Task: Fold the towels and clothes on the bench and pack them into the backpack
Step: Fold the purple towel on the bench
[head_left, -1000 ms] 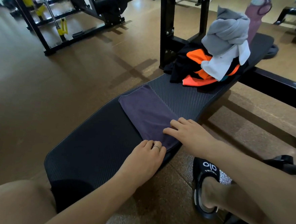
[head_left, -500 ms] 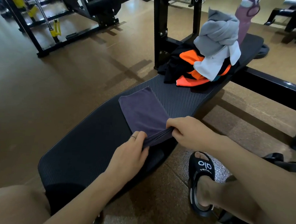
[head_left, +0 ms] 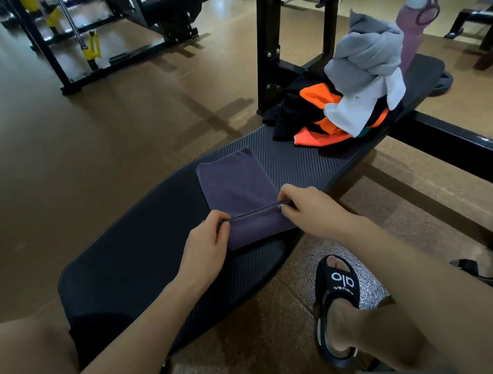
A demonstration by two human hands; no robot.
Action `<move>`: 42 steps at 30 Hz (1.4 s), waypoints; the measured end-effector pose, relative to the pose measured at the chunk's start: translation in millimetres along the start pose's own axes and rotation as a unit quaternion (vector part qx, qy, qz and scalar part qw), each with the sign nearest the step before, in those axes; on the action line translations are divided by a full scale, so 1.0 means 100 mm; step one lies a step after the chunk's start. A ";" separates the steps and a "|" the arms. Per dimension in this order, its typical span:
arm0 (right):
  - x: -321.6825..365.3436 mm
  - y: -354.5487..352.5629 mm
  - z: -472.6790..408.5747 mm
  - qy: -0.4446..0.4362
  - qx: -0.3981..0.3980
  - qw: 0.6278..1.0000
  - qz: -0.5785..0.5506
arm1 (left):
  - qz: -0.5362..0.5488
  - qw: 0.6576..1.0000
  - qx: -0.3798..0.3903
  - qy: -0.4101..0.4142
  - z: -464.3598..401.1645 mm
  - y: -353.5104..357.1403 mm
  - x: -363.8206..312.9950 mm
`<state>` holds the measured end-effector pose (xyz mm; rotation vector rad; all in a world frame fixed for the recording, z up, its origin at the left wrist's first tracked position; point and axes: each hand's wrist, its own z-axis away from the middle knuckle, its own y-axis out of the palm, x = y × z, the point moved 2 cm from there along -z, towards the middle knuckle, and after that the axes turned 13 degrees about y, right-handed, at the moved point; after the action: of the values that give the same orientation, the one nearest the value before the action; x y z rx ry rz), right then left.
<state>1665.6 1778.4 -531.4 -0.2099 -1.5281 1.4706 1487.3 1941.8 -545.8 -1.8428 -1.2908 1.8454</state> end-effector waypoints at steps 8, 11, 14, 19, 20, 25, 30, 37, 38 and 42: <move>0.08 -0.02 -0.07 -0.053 -0.049 0.997 0.032 | 0.016 0.999 -0.033 0.009 0.07 -0.01 0.03; 0.10 -0.03 -0.08 -0.078 -0.084 0.993 0.037 | 0.027 0.998 -0.053 0.010 0.08 -0.01 0.02; 0.11 0.00 -0.11 -0.084 -0.100 0.990 0.045 | 0.013 0.998 -0.063 -0.002 0.05 0.01 0.03; 0.10 0.13 -0.20 -0.054 -0.114 0.988 0.089 | -0.047 0.997 -0.050 -0.040 -0.07 0.05 0.04; 0.11 0.16 -0.22 -0.056 -0.121 0.986 0.104 | -0.057 0.996 -0.051 -0.038 -0.08 0.05 0.04; 0.16 0.21 -0.29 -0.067 -0.125 0.977 0.160 | -0.068 0.996 -0.047 -0.029 -0.14 0.01 0.05; 0.17 0.26 -0.31 -0.049 -0.117 0.980 0.157 | -0.090 0.995 -0.015 -0.028 -0.17 -0.01 0.05; 0.21 0.25 -0.31 -0.041 -0.154 0.964 0.212 | -0.207 0.977 0.053 0.018 -0.24 0.02 -0.01; 0.22 0.24 -0.30 -0.043 -0.169 0.962 0.210 | -0.254 0.964 0.069 0.027 -0.25 0.03 -0.03; 0.35 0.17 -0.21 -0.130 -0.237 0.933 0.239 | -0.410 0.897 0.083 0.142 -0.32 0.01 -0.06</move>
<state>1654.0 1821.0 -531.8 -0.7445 -2.1475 1.5093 1517.6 1950.1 -536.8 -1.1331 -1.4289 1.1367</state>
